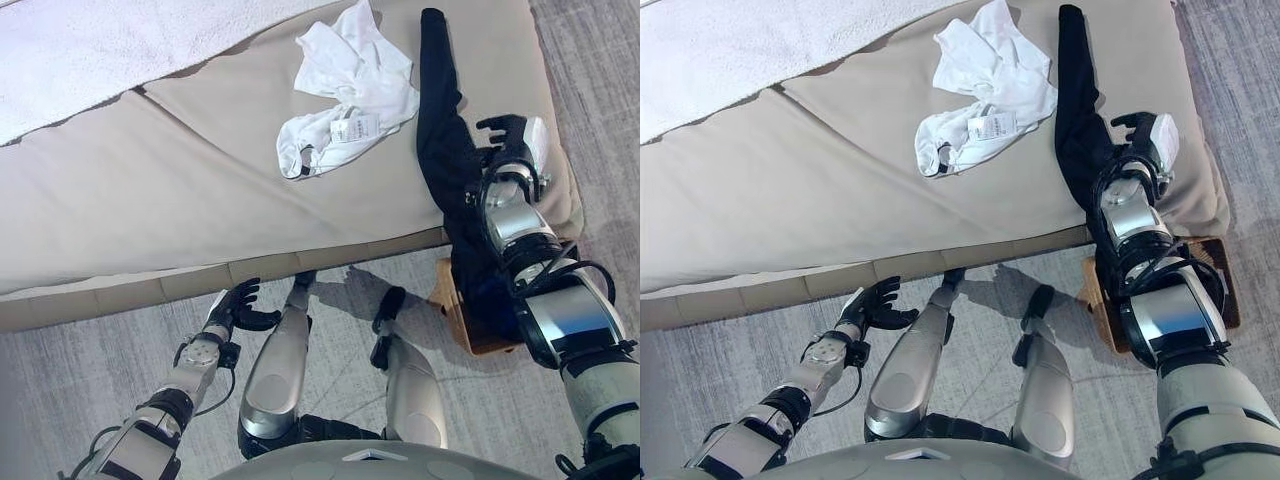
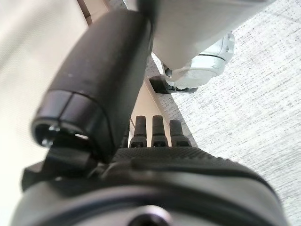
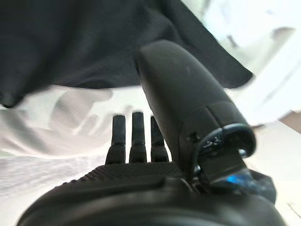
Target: Pick up the clothes from the bed and place them into the basket
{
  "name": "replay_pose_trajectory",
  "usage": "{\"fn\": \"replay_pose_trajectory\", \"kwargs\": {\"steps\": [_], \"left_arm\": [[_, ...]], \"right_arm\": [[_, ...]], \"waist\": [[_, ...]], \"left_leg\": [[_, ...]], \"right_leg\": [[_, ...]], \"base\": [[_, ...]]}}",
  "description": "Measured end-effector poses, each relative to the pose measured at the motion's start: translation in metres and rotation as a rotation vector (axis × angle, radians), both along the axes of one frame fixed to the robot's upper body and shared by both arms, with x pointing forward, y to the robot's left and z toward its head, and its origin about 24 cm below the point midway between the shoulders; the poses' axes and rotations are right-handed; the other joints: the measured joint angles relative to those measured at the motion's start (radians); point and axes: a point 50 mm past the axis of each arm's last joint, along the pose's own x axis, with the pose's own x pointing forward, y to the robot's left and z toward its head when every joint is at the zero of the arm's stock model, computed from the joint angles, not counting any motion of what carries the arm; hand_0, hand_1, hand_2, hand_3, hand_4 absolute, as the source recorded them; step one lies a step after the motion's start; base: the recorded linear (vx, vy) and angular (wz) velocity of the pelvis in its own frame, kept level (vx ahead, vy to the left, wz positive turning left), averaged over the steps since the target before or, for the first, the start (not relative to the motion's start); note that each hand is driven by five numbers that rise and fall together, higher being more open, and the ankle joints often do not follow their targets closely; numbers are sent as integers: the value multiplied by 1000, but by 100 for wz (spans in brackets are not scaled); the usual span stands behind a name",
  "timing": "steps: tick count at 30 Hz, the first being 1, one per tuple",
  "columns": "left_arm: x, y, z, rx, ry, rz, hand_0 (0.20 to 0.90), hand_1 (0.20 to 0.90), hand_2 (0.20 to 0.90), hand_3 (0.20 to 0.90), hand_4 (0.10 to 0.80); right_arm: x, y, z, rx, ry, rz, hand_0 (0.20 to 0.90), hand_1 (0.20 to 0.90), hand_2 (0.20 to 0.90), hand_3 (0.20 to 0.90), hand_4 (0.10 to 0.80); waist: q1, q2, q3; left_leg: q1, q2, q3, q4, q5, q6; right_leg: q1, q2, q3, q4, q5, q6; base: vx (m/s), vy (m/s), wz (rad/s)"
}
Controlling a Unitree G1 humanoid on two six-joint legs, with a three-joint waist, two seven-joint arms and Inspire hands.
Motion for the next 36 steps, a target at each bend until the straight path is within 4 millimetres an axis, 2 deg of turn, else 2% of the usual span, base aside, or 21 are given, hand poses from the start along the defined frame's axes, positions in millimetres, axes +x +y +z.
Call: {"fn": "replay_pose_trajectory", "kwargs": {"steps": [6,13,19,25,31,32,33,34,36], "left_arm": [[-2,0,-2,-2,9,-2,900,900,900,900,800],[-2,-1,-2,-6,12,-5,900,900,900,900,800],[-1,-2,-1,-6,7,-13,900,900,900,900,800],[1,-7,0,-17,-2,-20,900,900,900,900,800],[3,-8,1,-20,-11,-24,900,900,900,900,800],[3,-8,1,-20,-12,-24,900,900,900,900,800],[3,-8,2,-20,-12,-24,900,900,900,900,800],[3,-8,2,-20,-13,-24,900,900,900,900,800],[4,-8,2,-20,-14,-24,900,900,900,900,800]], "right_arm": [[-3,-11,-11,104,66,-72,900,900,900,900,800],[1,-9,8,78,-6,-138,900,900,900,900,800],[6,-6,20,53,3,-136,900,900,900,900,800],[5,-7,10,-12,150,-93,900,900,900,900,800],[9,-7,24,-93,229,-47,900,900,900,900,800],[9,-9,27,-90,244,-38,846,846,846,837,737],[10,-10,29,-100,262,-29,540,540,540,480,380],[10,-10,31,-108,274,-22,300,300,300,200,100],[10,-12,35,-107,280,-11,300,300,300,200,100]], "waist": [[26,4,1],[29,4,1],[35,5,1],[48,7,0],[57,7,0],[59,7,0],[59,7,0],[59,7,0],[59,7,0]], "left_leg": [[-26,-3,-22,0,4,-2],[-31,-18,-33,0,4,-2],[-57,-25,-34,11,4,-2],[-80,-31,-43,14,5,-1],[-132,-30,-49,46,4,-2],[-132,-30,-50,46,4,-2],[-132,-30,-50,46,4,-2],[-132,-30,-50,46,4,-2],[-132,-30,-51,46,4,-2]], "right_leg": [[-14,-1,-23,-1,0,0],[-13,-16,-37,1,-1,1],[-37,-23,-40,14,-4,6],[-59,-30,-43,22,-7,9],[-100,-27,-46,38,-6,9],[-101,-27,-46,38,-6,9],[-101,-27,-46,38,-6,9],[-101,-26,-46,38,-6,9],[-101,-26,-46,38,-6,9]], "base": [[31,-5,10],[24,14,7],[14,10,2],[12,-19,3],[11,-41,2],[2,-35,0],[0,0,0],[0,0,0],[0,0,0]]}}
